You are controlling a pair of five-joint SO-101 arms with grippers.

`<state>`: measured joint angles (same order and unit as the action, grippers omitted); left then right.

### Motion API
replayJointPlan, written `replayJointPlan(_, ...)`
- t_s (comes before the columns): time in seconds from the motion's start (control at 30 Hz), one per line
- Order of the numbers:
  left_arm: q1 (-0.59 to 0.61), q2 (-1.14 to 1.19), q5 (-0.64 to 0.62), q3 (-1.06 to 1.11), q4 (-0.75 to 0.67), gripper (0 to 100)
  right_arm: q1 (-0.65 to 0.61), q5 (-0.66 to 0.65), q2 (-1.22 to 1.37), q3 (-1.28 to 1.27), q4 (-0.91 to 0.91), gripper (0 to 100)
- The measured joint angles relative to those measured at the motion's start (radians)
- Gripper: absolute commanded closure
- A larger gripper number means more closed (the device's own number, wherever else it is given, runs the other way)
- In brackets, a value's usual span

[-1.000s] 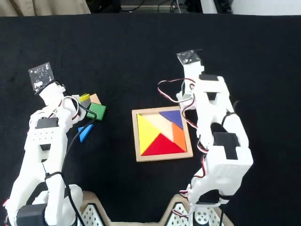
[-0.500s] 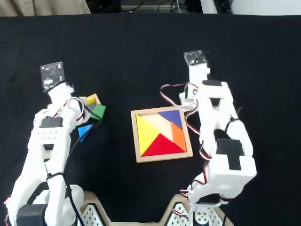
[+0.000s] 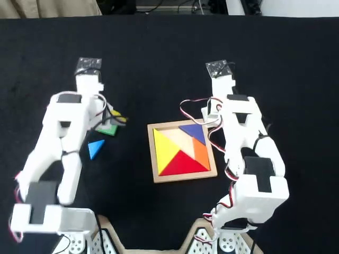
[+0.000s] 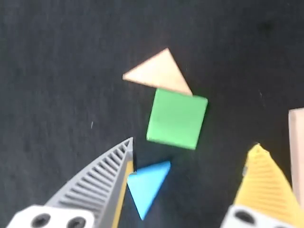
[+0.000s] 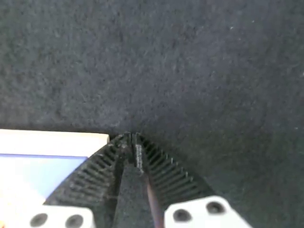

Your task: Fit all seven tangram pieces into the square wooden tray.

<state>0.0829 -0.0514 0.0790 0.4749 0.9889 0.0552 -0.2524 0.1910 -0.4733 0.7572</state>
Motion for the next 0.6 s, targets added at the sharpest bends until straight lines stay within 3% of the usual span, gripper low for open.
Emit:
replayJointPlan(0.3,0.005,0.265,0.043,-0.195,0.005,67,0.000,0.000,0.000,-0.002,-0.003,98.7)
replayJointPlan(0.5,0.006,0.305,0.052,-0.301,0.005,68,0.000,0.000,0.000,-0.002,-0.003,98.7)
replayJointPlan(0.6,0.006,0.318,0.140,-0.364,0.005,68,0.000,0.000,0.000,-0.002,-0.003,98.7)
